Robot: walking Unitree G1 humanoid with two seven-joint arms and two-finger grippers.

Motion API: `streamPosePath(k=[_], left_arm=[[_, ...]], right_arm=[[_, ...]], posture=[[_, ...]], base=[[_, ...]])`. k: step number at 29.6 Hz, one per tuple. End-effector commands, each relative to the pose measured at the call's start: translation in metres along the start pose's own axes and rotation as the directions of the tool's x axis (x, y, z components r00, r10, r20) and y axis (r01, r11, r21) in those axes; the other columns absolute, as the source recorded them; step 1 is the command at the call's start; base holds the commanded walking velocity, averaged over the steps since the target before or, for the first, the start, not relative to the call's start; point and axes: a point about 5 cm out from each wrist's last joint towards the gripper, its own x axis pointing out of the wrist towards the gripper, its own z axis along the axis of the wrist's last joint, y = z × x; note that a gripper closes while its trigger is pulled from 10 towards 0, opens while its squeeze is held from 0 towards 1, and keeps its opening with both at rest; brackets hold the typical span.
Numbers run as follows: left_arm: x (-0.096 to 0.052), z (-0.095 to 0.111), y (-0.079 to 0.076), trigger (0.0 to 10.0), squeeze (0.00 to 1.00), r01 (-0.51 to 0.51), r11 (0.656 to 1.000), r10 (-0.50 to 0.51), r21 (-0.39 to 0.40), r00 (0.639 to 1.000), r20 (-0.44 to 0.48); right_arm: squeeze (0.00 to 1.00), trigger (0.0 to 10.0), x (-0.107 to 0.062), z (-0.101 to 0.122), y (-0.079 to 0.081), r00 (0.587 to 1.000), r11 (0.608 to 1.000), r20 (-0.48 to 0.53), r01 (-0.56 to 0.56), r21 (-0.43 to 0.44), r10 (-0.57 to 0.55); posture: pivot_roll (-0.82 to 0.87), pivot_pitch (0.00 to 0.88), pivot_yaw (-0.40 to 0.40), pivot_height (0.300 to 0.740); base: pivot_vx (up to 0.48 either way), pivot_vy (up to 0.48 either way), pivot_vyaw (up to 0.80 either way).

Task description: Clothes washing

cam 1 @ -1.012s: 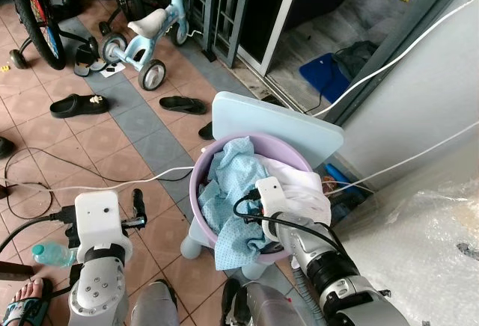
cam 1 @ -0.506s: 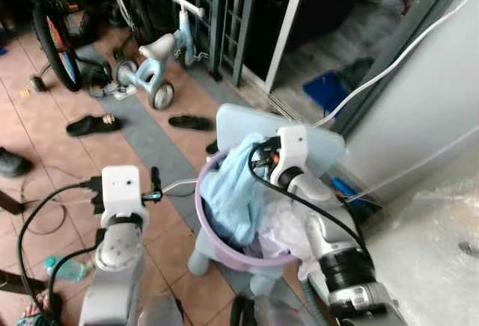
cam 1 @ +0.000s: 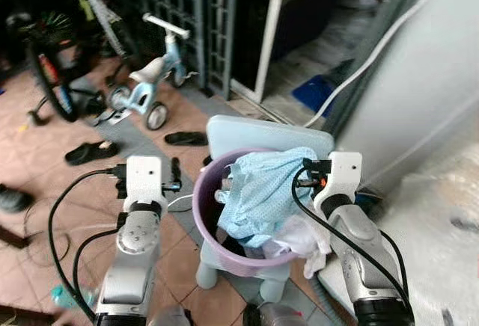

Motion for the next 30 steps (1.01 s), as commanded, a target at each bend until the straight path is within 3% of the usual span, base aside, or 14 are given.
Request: streamPosePath(k=[1,9,18,30], left_arm=[[-0.0001,-0.0032,0.0024,10.0,0.00,-0.010,1.000,0.010,0.007,1.000,-0.006],[-0.0004,-0.0047,0.0077,10.0,0.00,-0.036,0.999,0.036,0.006,0.999,-0.003],[-0.0001,-0.0057,0.0073,10.0,0.00,-0.033,0.999,0.033,0.000,0.999,-0.007],[-0.0005,-0.0051,0.0075,10.0,0.00,-0.032,0.999,0.033,-0.018,0.999,0.003]], right_arm=[[0.00,10.0,0.0025,0.0122,0.0014,0.999,1.000,0.046,0.000,-0.014,0.000],[0.00,10.0,0.0077,0.0151,0.0057,0.999,1.000,0.050,-0.014,-0.011,0.014],[0.00,10.0,0.0108,0.0165,0.0051,0.999,1.000,0.046,-0.013,-0.016,0.013],[0.00,10.0,0.0117,0.0160,0.0067,0.999,1.000,0.047,-0.020,-0.024,0.021]], posture=[[-0.02,0.000,-0.028,0.740],[0.00,0.000,-0.039,0.740],[-0.01,0.000,-0.036,0.740],[-0.01,0.000,-0.037,0.740]], base=[[0.000,-0.274,-0.69],[0.000,-0.292,-0.24],[0.000,-0.350,-0.71],[0.000,0.000,-0.70]])
